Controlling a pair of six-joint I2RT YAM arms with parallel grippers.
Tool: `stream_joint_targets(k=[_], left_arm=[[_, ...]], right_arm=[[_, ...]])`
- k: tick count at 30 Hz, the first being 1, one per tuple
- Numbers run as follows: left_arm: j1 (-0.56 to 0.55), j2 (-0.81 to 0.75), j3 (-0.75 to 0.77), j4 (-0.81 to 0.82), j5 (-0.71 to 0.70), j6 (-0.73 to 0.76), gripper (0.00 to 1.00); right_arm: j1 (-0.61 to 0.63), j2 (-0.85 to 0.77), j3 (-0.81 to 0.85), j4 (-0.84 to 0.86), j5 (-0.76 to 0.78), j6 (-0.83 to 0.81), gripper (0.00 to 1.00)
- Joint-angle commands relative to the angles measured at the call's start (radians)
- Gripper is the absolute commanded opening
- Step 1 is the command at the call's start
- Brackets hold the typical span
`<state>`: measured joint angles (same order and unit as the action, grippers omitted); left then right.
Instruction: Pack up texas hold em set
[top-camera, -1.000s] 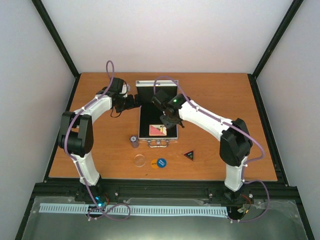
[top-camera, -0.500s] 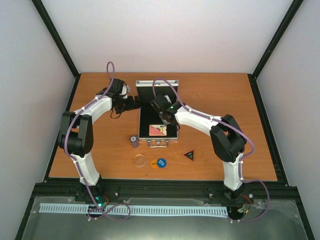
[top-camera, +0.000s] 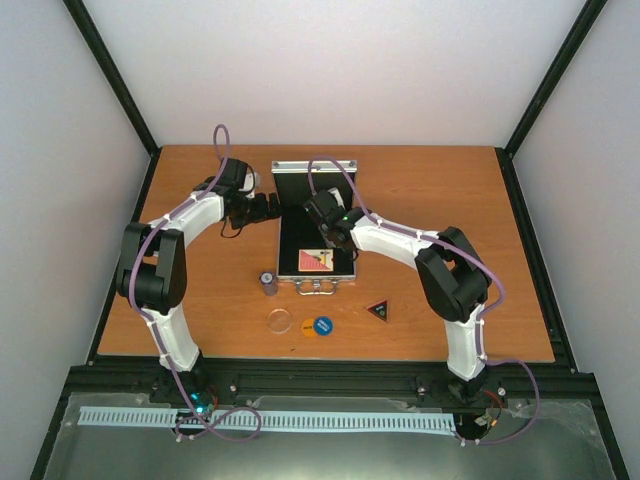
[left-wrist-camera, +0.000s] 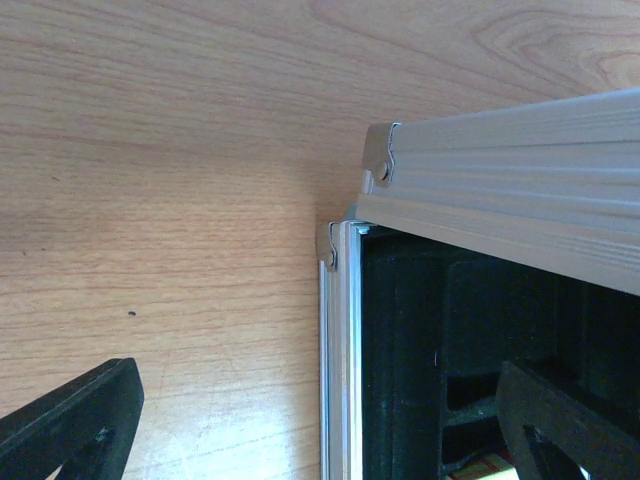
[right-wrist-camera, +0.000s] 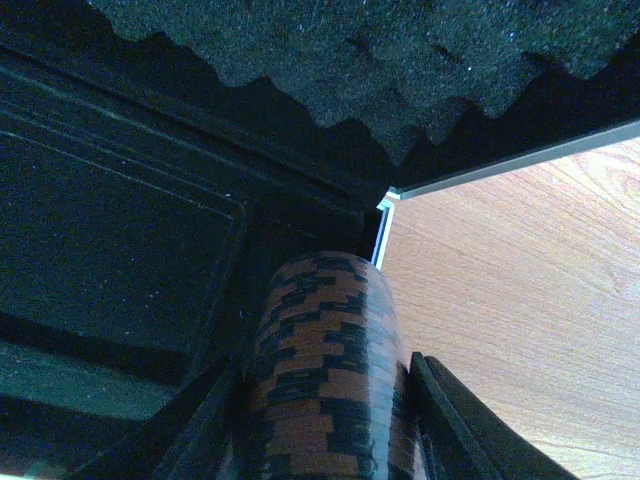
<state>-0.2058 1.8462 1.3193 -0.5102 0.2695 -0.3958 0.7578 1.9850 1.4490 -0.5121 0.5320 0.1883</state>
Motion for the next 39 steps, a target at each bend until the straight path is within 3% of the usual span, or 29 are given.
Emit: stream_joint_targets(k=[1,14,16,22,26,35,39], left_arm=[[0.002,-0.016,0.000,0.001,0.004,0.014,1.00],[0.002,-0.008,0.003,-0.004,0.006,0.017,1.00],[0.002,-0.007,0.004,-0.004,0.007,0.017,1.00],[0.002,-0.005,0.006,-0.007,0.004,0.018,1.00],[0.002,-0.007,-0.002,-0.005,0.004,0.021,1.00],[0.002,-0.007,0.007,-0.011,0.001,0.023,1.00],[0.002,-0.003,0.018,-0.017,0.000,0.025,1.00]], right_arm=[[-0.003,-0.022,0.003,0.087,0.034,-0.004,0.03],[-0.012,0.090,-0.072,0.189,0.008,-0.024,0.03],[-0.015,0.099,-0.078,0.184,0.005,-0.014,0.11],[-0.017,0.081,-0.093,0.166,-0.011,0.001,0.53],[-0.018,0.057,-0.083,0.134,-0.024,0.001,0.67],[-0.018,-0.082,-0.057,0.054,-0.134,-0.004,0.77],[-0.018,-0.181,-0.041,0.005,-0.298,-0.055,0.81]])
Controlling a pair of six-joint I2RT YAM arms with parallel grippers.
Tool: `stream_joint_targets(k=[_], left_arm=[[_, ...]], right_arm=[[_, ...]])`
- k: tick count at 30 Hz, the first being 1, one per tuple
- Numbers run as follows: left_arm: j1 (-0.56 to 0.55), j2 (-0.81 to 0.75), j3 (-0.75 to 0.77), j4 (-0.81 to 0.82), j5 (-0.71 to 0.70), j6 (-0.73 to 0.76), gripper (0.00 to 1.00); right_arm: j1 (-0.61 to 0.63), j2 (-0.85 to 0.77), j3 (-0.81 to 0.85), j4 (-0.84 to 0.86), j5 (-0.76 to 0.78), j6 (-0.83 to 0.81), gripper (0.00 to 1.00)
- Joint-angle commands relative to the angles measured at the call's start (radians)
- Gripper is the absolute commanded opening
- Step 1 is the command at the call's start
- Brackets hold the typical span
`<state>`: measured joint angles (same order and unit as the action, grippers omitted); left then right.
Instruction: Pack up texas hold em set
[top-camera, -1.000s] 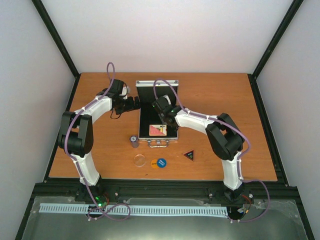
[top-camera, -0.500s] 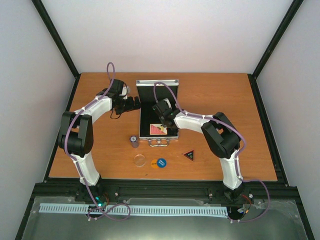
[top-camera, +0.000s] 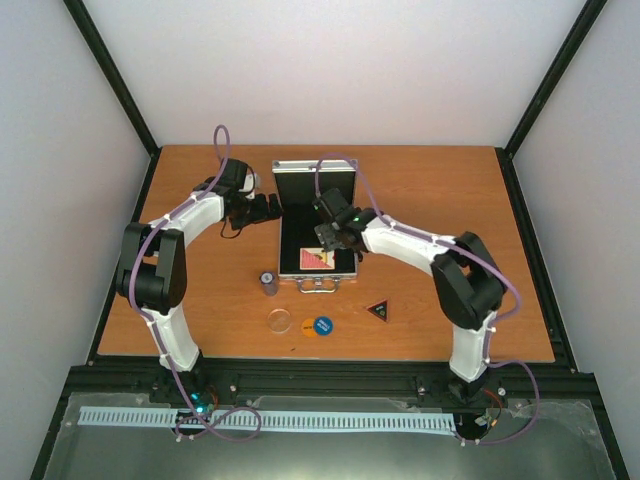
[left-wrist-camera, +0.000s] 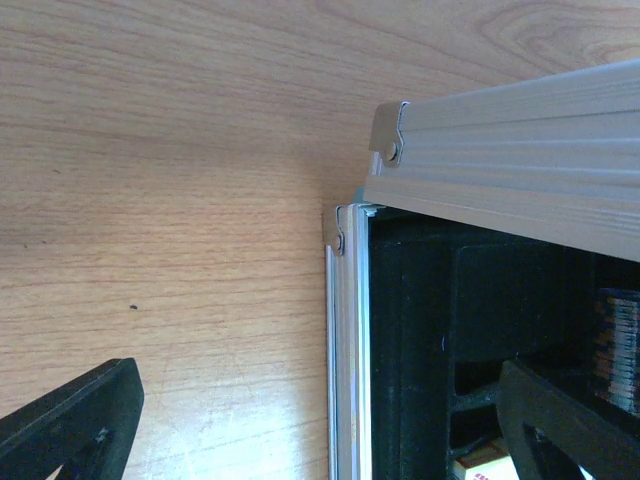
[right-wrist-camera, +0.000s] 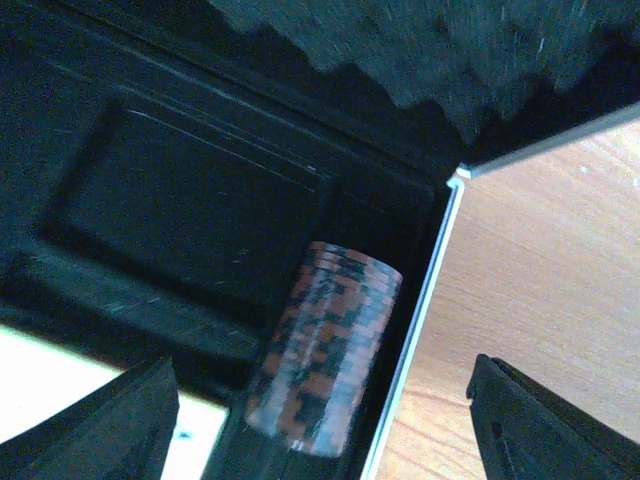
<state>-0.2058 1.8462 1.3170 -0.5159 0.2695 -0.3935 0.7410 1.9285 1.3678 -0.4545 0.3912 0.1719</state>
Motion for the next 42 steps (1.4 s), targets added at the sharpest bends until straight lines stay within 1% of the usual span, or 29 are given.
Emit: stream_joint_targets(k=[1,4,5,10,12,16,25,30,38,42], left_arm=[[0.002,-0.002,0.022,-0.011,0.001,0.022,1.00],[0.002,0.001,0.022,-0.009,0.002,0.021,1.00],[0.002,0.003,0.021,-0.009,0.003,0.021,1.00],[0.002,0.007,0.018,-0.007,0.002,0.023,1.00],[0.002,0.008,0.019,-0.007,0.003,0.023,1.00],[0.002,0.012,0.025,-0.010,0.001,0.024,1.00],[0.002,0.013,0.028,-0.012,-0.006,0.029,1.00],[0.002,0.016,0.025,-0.012,-0.010,0.033,1.00],[0.002,0.032,0.027,-0.009,-0.005,0.029,1.00],[0.002,0.034,0.027,-0.010,-0.007,0.032,1.00]], right_arm=[[-0.002,-0.143,0.043,-0.079,-0.202,-0.042,0.83],[-0.019,-0.178,0.029,-0.152,-0.354,-0.010,0.84],[-0.029,-0.189,0.007,-0.159,-0.404,0.016,0.86],[-0.087,-0.224,-0.112,-0.105,-0.635,0.119,0.92],[-0.103,-0.211,-0.127,-0.085,-0.700,0.142,0.99],[-0.123,-0.160,-0.125,-0.050,-0.769,0.172,1.00],[-0.134,-0.058,-0.075,-0.038,-0.769,0.171,1.00],[-0.135,-0.019,-0.061,-0.023,-0.698,0.159,1.00],[-0.135,0.001,-0.028,0.029,-0.525,0.094,1.00],[-0.135,-0.008,-0.053,0.095,-0.498,0.085,1.00]])
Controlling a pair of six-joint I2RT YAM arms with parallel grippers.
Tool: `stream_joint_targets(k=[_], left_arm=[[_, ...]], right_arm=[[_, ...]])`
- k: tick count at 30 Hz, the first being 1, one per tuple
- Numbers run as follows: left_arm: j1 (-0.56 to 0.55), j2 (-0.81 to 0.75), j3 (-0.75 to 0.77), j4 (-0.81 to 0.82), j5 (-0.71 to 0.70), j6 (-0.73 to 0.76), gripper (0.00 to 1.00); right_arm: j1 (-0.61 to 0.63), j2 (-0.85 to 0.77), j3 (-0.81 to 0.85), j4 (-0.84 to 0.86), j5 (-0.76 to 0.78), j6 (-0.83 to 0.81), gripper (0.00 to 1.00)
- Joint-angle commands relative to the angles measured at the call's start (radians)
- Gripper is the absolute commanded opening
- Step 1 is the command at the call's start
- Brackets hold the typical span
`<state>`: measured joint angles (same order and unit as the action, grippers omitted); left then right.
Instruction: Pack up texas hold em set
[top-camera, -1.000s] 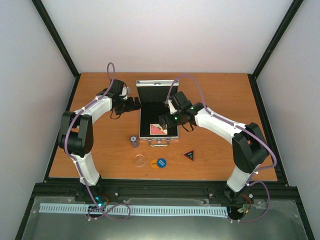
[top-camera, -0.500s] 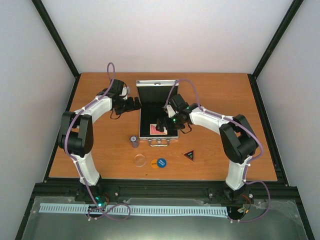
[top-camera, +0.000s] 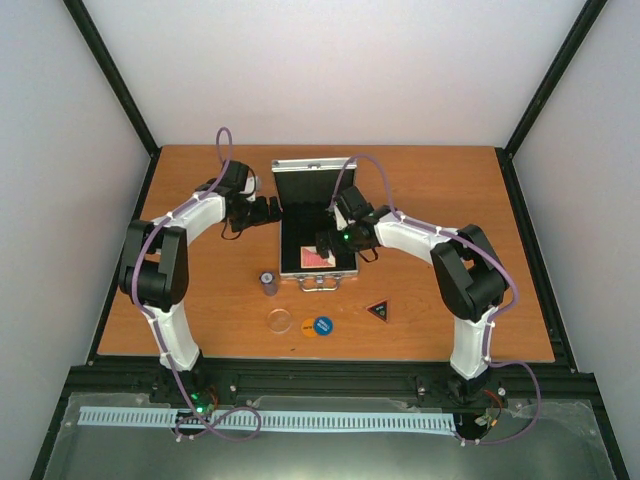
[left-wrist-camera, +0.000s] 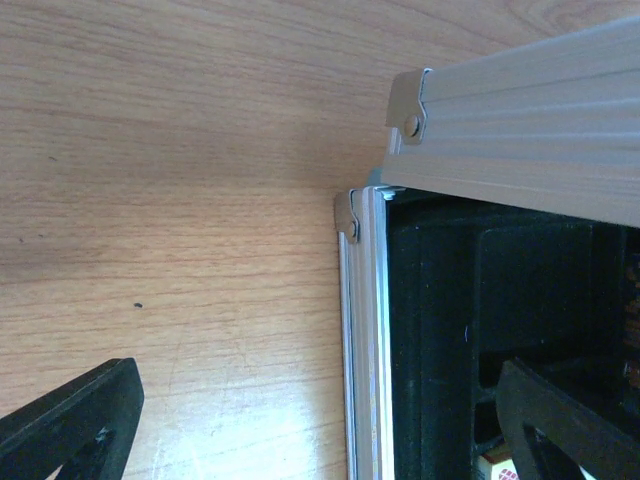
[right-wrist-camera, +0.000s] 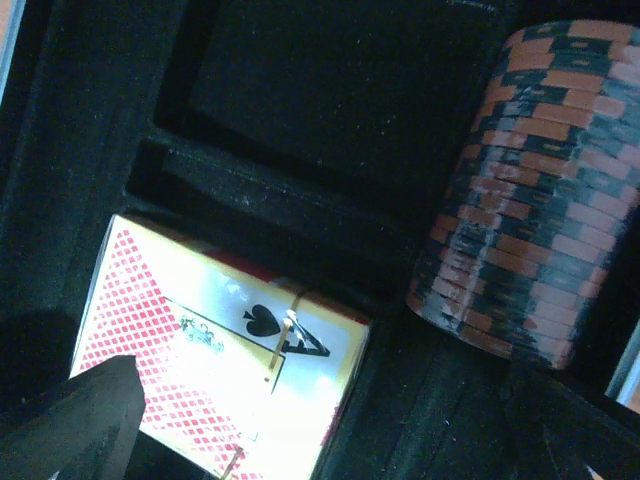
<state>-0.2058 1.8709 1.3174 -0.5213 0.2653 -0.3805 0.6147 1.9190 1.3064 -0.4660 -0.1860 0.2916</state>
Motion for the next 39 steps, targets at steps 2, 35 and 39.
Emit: stream_joint_targets(k=[2,35,39], left_arm=[[0.002,0.009,0.026,-0.006,-0.004,0.020,1.00],[0.002,-0.040,0.028,-0.036,-0.025,0.014,1.00],[0.005,-0.079,-0.018,-0.022,-0.030,0.008,1.00]], right_arm=[[-0.009,0.002,-0.006,0.137,0.074,-0.024,1.00],[0.371,0.032,0.391,-0.347,0.164,-0.269,0.99],[0.415,0.088,0.433,-0.364,0.175,-0.292,0.98]])
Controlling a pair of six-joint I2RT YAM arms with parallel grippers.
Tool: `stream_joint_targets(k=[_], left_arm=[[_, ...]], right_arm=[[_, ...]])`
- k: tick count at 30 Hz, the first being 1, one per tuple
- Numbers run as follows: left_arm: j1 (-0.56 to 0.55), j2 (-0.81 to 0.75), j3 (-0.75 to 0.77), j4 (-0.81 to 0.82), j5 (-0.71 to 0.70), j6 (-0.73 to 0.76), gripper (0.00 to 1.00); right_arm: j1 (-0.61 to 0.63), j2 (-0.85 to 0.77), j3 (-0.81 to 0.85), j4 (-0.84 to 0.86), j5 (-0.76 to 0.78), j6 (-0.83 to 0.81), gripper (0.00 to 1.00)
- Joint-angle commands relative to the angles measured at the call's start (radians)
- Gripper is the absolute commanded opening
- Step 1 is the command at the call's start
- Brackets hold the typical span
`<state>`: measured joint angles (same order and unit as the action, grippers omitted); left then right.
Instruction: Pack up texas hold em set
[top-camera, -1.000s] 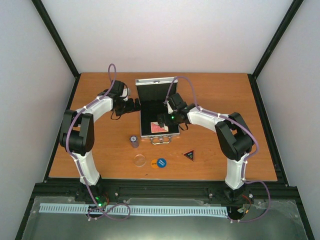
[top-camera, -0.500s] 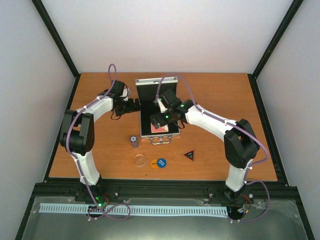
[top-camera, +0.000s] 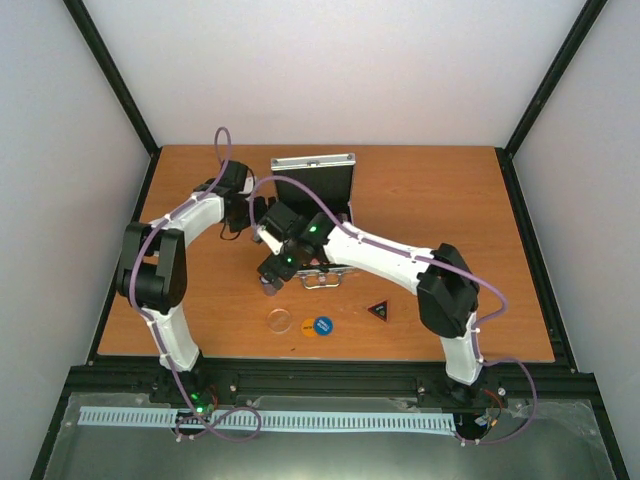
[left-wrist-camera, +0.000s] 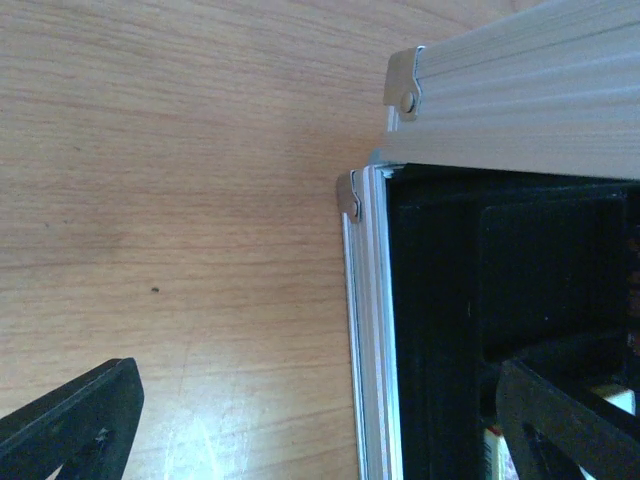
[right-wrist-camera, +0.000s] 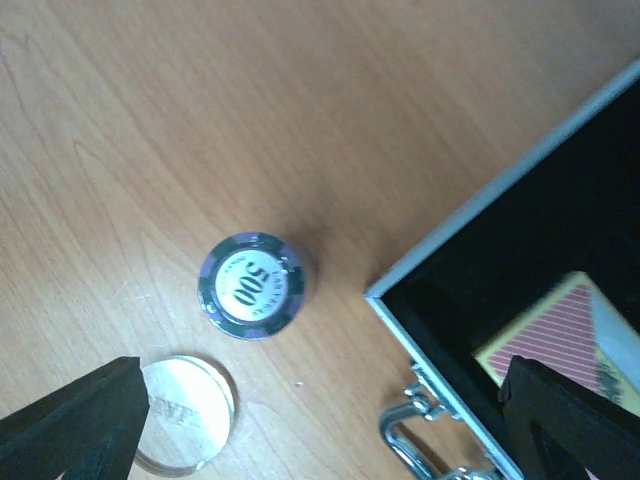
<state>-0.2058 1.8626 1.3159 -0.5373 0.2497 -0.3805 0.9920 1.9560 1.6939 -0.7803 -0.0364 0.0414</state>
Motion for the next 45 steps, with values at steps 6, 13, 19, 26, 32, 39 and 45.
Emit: stream_joint_targets(k=[6,13,19,26,32,39,45], left_arm=[[0.008,-0.113,-0.028,-0.026,-0.035,0.022,1.00],[0.028,-0.125,-0.020,-0.063,-0.102,0.001,1.00],[0.048,-0.128,-0.024,-0.076,-0.120,-0.010,1.00],[0.072,-0.121,-0.024,-0.083,-0.127,-0.007,1.00],[0.082,-0.108,-0.021,-0.082,-0.117,0.001,1.00],[0.089,-0.097,-0.014,-0.084,-0.112,0.010,1.00],[0.100,-0.098,-0.020,-0.086,-0.115,0.017,1.00]], right_arm=[[0.045,0.116,0.094,-0.058,0.004,-0.048,0.95],[0.045,0.172,0.135,-0.050,-0.019,-0.056,0.92],[0.045,0.232,0.169,-0.055,-0.069,-0.061,0.82],[0.045,0.255,0.164,-0.028,-0.074,-0.052,0.78],[0.046,0.277,0.167,-0.010,-0.062,-0.053,0.71],[0.044,0.318,0.209,-0.018,-0.071,-0.057,0.61],[0.042,0.338,0.230,-0.026,-0.077,-0.060,0.30]])
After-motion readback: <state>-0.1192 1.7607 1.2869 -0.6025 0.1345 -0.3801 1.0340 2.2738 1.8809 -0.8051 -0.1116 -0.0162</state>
